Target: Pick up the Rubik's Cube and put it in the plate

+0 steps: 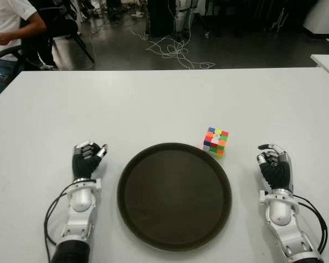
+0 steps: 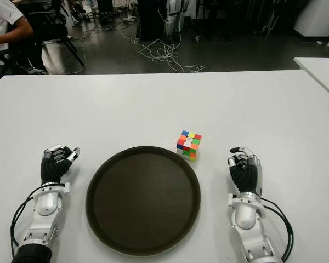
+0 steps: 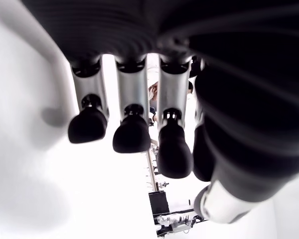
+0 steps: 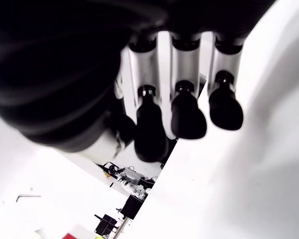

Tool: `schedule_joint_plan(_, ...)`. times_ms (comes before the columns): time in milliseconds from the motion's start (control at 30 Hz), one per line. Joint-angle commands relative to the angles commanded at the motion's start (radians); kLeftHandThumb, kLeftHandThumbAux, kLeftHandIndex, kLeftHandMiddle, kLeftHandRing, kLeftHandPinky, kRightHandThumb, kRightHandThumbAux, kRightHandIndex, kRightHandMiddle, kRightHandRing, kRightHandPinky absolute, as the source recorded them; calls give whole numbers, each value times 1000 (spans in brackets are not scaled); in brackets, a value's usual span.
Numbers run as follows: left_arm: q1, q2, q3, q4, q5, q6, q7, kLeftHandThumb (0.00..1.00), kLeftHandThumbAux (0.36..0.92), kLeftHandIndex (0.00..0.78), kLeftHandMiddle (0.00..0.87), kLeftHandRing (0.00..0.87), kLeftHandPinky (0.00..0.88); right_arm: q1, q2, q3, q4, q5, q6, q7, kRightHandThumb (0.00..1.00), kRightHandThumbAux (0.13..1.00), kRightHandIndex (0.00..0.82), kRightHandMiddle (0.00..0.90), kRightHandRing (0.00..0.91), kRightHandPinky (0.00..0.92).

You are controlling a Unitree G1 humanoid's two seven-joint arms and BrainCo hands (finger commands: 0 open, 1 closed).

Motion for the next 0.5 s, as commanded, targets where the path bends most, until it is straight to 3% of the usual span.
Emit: schedule_joint_plan(500, 2, -10, 1, -2, -5, 3, 1, 343, 816, 659, 783, 795, 777, -11, -13, -5, -19, -3, -14, 0, 695, 726, 435, 764, 776, 774)
